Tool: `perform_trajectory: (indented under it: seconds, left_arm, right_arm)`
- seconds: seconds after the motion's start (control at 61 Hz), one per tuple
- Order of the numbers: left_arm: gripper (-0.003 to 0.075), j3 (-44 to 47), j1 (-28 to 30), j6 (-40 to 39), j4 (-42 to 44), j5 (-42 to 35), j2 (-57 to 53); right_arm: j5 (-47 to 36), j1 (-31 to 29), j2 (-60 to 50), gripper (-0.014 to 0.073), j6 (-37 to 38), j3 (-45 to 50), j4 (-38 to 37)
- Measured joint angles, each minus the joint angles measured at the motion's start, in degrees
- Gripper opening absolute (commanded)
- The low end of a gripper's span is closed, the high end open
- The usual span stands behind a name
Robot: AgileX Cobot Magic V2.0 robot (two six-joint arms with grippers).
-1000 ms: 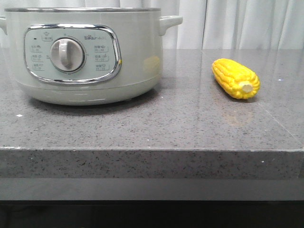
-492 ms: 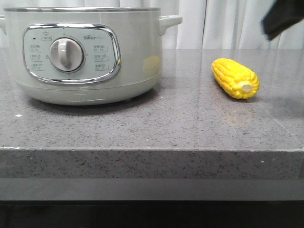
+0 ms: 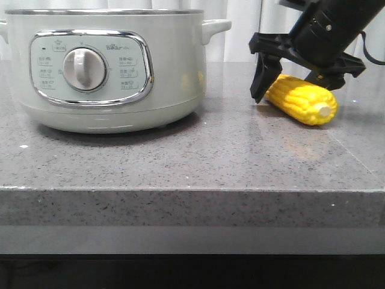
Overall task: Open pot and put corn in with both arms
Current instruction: 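Lower the right gripper around the yellow corn cob and close, then lift the corn with the right gripper and carry it over the pot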
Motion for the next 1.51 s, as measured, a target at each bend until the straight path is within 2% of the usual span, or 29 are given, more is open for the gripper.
perform_trajectory:
  seconds: [0.148,0.311,0.508,0.672,0.902,1.098,1.197,1.311,1.41,1.508]
  left_arm:
    - [0.0062,0.0,0.0,0.0,0.0,0.0,0.0]
    - [0.0062,0.0,0.0,0.0,0.0,0.0,0.0]
    - [0.0062,0.0,0.0,0.0,0.0,0.0,0.0]
    - [0.0062,0.0,0.0,0.0,0.0,0.0,0.0]
    - [0.0062,0.0,0.0,0.0,0.0,0.0,0.0]
    - [0.0062,0.0,0.0,0.0,0.0,0.0,0.0]
    - [0.0062,0.0,0.0,0.0,0.0,0.0,0.0]
    - [0.0062,0.0,0.0,0.0,0.0,0.0,0.0]
    - [0.0062,0.0,0.0,0.0,0.0,0.0,0.0]
    - [0.0062,0.0,0.0,0.0,0.0,0.0,0.0]
  right_arm:
    - [0.5,0.0,0.0,0.0281,0.0,-0.5,0.1]
    - [0.4,0.0,-0.9,0.0181,0.0,-0.5,0.1]
    - [-0.9,0.1,-6.6,0.0176,-1.5,-1.2,0.1]
    - [-1.0,2.4,-9.9,0.0176,-4.0,-6.8,0.1]
    - [-1.0,12.9,-8.1,0.0176,-8.0,-17.9,0.1]
    - [-1.0,21.3,-0.7,0.0176,-8.8,-26.0,0.2]
    - [-1.0,23.5,3.5,0.0232,-8.9,-28.1,0.2]
    - [-0.4,24.5,6.8,0.0416,-9.0,-28.5,0.2]
    - [0.6,24.5,8.1,0.0526,-9.0,-28.5,0.2]
    - [0.8,24.5,8.2,0.0553,-9.0,-28.5,0.2]
